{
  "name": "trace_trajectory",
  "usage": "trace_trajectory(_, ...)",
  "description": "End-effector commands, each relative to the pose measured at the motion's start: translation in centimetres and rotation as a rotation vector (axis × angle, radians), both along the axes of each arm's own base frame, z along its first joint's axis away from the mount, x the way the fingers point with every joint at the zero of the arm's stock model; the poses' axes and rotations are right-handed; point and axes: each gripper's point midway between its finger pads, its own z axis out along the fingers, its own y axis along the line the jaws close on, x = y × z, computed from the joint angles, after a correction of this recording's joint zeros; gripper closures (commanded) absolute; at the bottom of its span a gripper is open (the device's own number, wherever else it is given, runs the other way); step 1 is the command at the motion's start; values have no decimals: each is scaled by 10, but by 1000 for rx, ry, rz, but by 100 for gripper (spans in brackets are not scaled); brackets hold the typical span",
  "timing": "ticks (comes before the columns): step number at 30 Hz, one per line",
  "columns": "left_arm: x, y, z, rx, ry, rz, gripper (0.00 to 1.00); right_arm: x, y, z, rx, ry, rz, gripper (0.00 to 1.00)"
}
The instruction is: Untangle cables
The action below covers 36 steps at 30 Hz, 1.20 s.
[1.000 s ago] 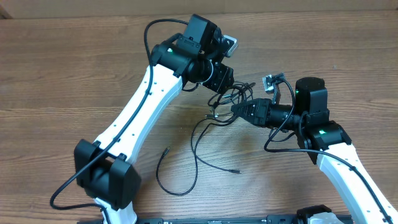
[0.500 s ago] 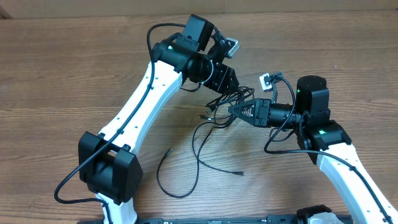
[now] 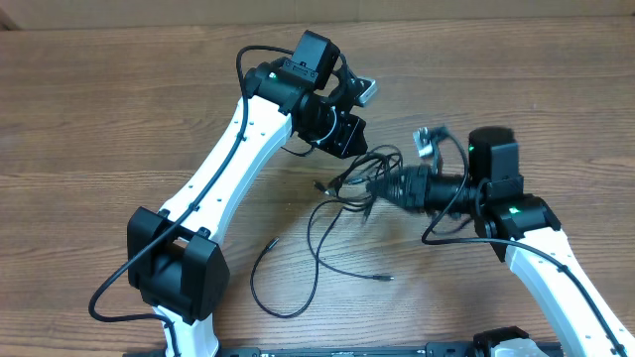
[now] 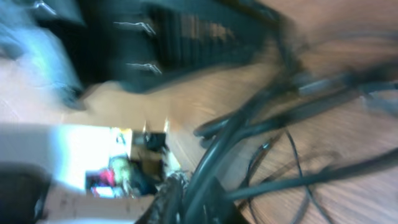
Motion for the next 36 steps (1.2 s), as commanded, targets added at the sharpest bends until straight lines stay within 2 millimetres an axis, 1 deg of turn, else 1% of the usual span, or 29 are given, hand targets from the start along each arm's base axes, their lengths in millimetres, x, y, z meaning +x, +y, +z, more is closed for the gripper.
trace_trajectory(1,12,15,-10,37,-3,40,88,-3,-48,-65,-353,187,-236,85)
trace_trajectory(2,15,18,-10,37,-1,52,86,-14,-73,-87,-499,284,-324,80)
trace_trajectory(3,17,20,-10,36,-1,61,82,-24,-92,-100,-603,353,-391,77)
trace_trajectory(4,19,22,-10,36,-2,66,74,-35,-111,-109,-702,416,-456,71)
trace_trajectory(5,19,23,-10,35,-1,69,70,-43,-123,-113,-763,449,-489,64)
trace_trajectory(6,19,23,-10,35,-1,69,67,-46,-127,-114,-787,455,-493,59)
trace_trajectory(7,19,23,-10,36,-2,69,63,-46,-127,-115,-790,458,-492,50)
trace_trajectory(8,19,23,-10,35,-2,67,62,-45,-126,-114,-784,454,-492,46)
trace_trajectory(11,17,15,-9,31,-18,46,60,-37,-124,-112,-764,420,-495,39)
trace_trajectory(15,17,1,-8,36,-86,1,60,-15,-123,-106,-743,329,-529,36)
trace_trajectory(17,22,-4,-11,56,-129,-1,53,-4,-129,-104,-758,281,-567,36)
trace_trajectory(19,27,-12,-14,66,-171,-10,51,2,-132,-102,-765,256,-588,36)
trace_trajectory(21,27,-21,-18,65,-204,-52,51,3,-131,-102,-763,254,-589,36)
trace_trajectory(23,27,-30,-28,69,-218,-92,50,1,-132,-102,-768,261,-587,37)
trace_trajectory(24,26,-34,-35,71,-219,-108,50,0,-133,-103,-773,267,-586,39)
trace_trajectory(27,25,-44,-60,85,-183,-129,50,-3,-133,-104,-777,280,-589,40)
trace_trajectory(29,22,-48,-76,90,-151,-144,51,-4,-134,-104,-781,283,-589,41)
trace_trajectory(32,12,-59,-96,78,-93,-177,52,-4,-134,-105,-783,286,-589,41)
trace_trajectory(36,5,-67,-111,84,-70,-200,53,-5,-134,-105,-783,286,-589,41)
